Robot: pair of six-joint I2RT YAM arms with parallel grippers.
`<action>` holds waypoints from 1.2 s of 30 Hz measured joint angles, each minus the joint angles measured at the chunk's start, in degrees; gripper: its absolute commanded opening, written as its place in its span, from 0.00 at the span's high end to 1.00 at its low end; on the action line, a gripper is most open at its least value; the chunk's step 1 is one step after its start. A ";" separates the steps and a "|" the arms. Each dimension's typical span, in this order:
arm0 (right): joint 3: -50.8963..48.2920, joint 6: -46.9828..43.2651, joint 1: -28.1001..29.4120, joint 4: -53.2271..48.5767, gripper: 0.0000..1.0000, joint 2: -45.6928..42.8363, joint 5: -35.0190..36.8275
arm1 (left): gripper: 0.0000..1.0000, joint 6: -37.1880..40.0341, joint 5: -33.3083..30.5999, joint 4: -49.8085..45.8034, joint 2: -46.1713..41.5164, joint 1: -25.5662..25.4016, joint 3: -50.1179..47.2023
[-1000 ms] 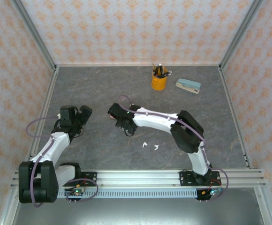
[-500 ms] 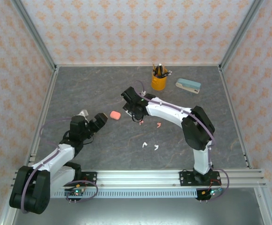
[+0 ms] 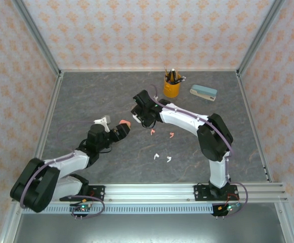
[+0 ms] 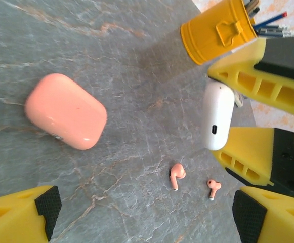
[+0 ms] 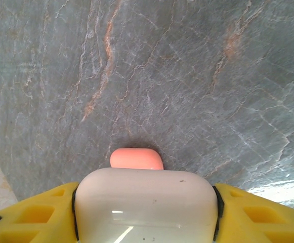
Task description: Insert wireless bluetooth earbuds into charging case
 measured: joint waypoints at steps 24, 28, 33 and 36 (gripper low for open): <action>-1.03 3.13 -0.66 3.30 0.42 -2.64 -3.80 | 0.42 0.42 0.37 17.40 18.91 -2.69 10.12; -1.51 3.34 -0.92 4.24 0.42 -2.73 -4.07 | 0.50 -0.17 0.79 18.80 19.61 -2.69 10.43; -2.10 3.56 -0.98 4.79 0.42 -2.73 -4.13 | 0.60 -0.59 1.38 19.93 20.48 -2.86 11.02; -2.29 3.63 -1.01 4.90 0.42 -2.73 -4.37 | 0.67 -0.81 1.36 20.33 20.79 -3.06 11.34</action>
